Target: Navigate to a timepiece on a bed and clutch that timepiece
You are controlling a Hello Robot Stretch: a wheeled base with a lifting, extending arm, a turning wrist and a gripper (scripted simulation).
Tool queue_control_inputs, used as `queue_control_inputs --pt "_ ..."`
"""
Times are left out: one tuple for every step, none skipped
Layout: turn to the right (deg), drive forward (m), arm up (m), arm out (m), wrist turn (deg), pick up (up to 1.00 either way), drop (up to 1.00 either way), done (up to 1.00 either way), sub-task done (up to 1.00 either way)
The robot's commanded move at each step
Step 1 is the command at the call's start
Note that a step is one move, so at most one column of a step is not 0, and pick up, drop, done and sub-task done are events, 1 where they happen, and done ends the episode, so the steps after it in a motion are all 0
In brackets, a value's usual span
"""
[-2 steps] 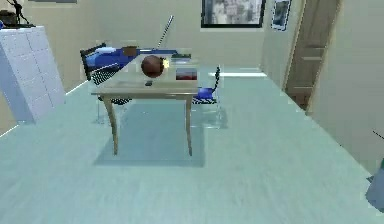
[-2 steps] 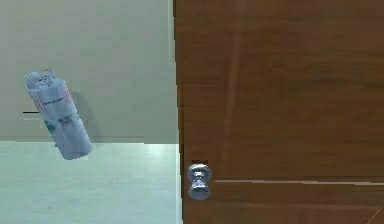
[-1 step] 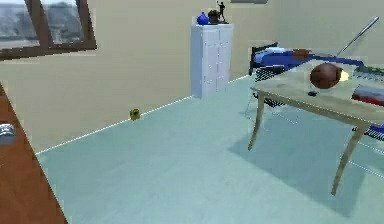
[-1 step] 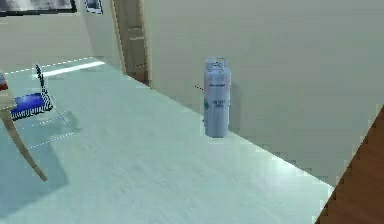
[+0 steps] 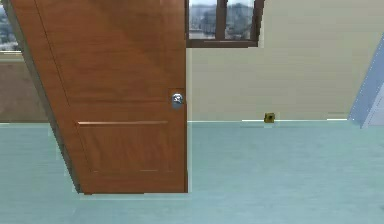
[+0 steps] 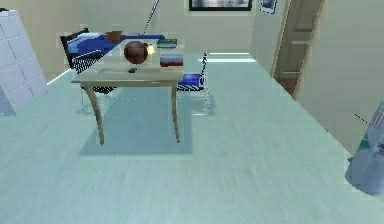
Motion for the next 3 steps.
queue_control_inputs --pt "0.0 0.15 0.0 0.0 0.0 0.0 0.0 0.0 0.0" --pt "45.0 0.0 0.0 0.0 0.0 0.0 0.0 0.0 0.0" --pt "36.0 0.0 0.0 0.0 0.0 0.0 0.0 0.0 0.0"
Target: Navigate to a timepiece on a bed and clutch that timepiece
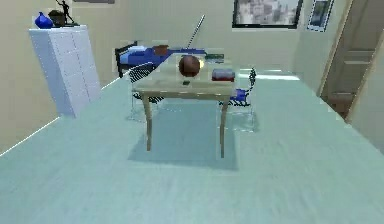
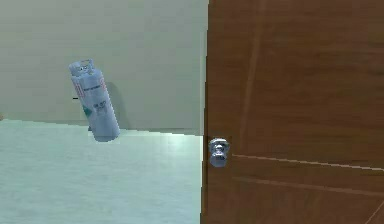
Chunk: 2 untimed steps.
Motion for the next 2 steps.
queue_control_inputs --pt "0.0 0.15 0.0 0.0 0.0 0.0 0.0 0.0 0.0" --pt "45.0 0.0 0.0 0.0 0.0 0.0 0.0 0.0 0.0"
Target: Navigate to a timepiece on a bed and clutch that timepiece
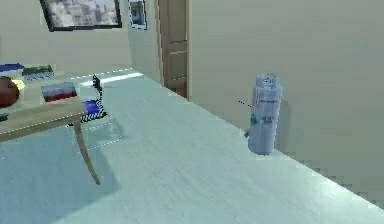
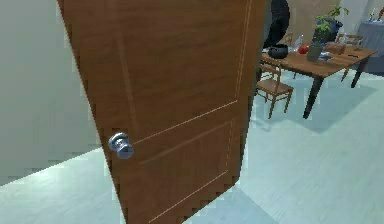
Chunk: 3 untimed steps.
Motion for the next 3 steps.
queue_control_inputs --pt "9.0 0.0 0.0 0.0 0.0 0.0 0.0 0.0 0.0" --pt "0.0 0.1 0.0 0.0 0.0 0.0 0.0 0.0 0.0" --pt "-15.0 0.0 0.0 0.0 0.0 0.0 0.0 0.0 0.0"
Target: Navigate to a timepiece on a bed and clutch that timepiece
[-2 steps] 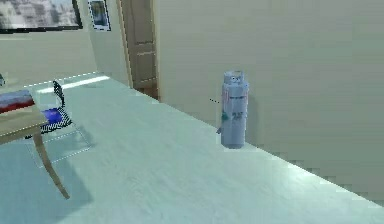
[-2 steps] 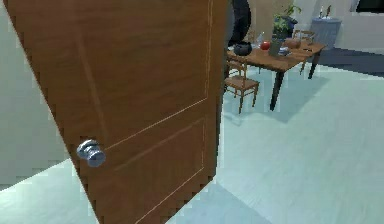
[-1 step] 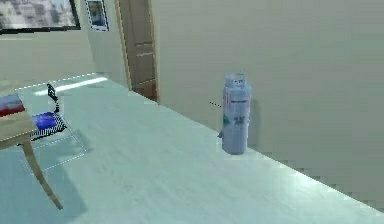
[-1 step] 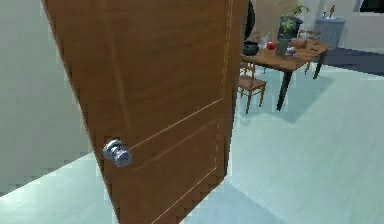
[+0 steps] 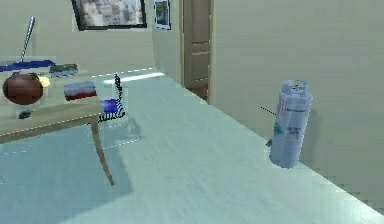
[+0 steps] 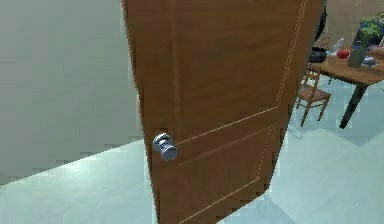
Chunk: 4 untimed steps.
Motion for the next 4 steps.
queue_control_inputs --pt "0.0 1.0 0.0 0.0 0.0 0.0 0.0 0.0 0.0" --pt "0.0 1.0 0.0 0.0 0.0 0.0 0.0 0.0 0.0" --pt "0.0 0.05 0.0 0.0 0.0 0.0 0.0 0.0 0.0" --pt "-21.0 0.0 0.0 0.0 0.0 0.0 0.0 0.0 0.0"
